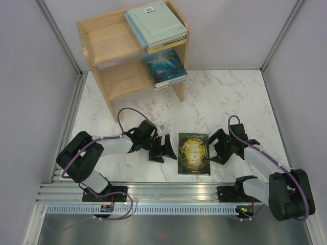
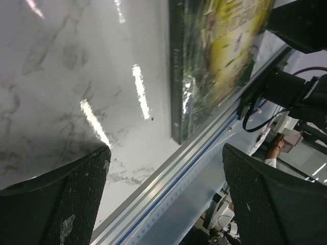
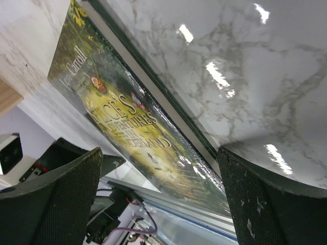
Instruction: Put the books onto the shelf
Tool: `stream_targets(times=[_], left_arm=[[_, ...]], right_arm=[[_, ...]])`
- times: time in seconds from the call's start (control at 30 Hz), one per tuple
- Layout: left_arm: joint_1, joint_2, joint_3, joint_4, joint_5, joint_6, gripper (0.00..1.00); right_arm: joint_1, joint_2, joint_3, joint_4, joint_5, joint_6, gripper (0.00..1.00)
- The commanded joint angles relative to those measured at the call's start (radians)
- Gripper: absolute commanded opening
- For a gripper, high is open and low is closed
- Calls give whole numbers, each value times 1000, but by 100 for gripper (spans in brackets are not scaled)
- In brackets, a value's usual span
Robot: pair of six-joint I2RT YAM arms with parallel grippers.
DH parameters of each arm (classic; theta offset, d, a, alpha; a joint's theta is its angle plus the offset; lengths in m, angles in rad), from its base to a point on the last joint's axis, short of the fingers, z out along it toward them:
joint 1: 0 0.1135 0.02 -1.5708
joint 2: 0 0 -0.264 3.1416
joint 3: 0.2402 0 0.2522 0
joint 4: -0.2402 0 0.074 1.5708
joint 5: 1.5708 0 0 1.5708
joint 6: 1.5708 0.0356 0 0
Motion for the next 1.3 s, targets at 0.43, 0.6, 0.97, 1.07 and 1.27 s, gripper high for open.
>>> stream_targets(times=[0.43, 0.6, 0.97, 1.07, 1.27], left_arm=[[-53, 228, -243, 932, 39, -359, 82], [-53, 171, -217, 848, 22, -330, 32], [-29, -178, -196, 495, -102, -308, 2], [14, -298, -196, 486, -103, -366, 2], [88, -480, -179, 492, -93, -474, 2]], right_arm=[[158, 277, -39, 157, -29, 0, 96], [159, 300, -34, 160, -38, -13, 96], [167, 156, 125, 121, -111, -26, 98], [190, 134, 211, 97, -127, -4, 98], [263, 116, 349, 58, -139, 46, 98]])
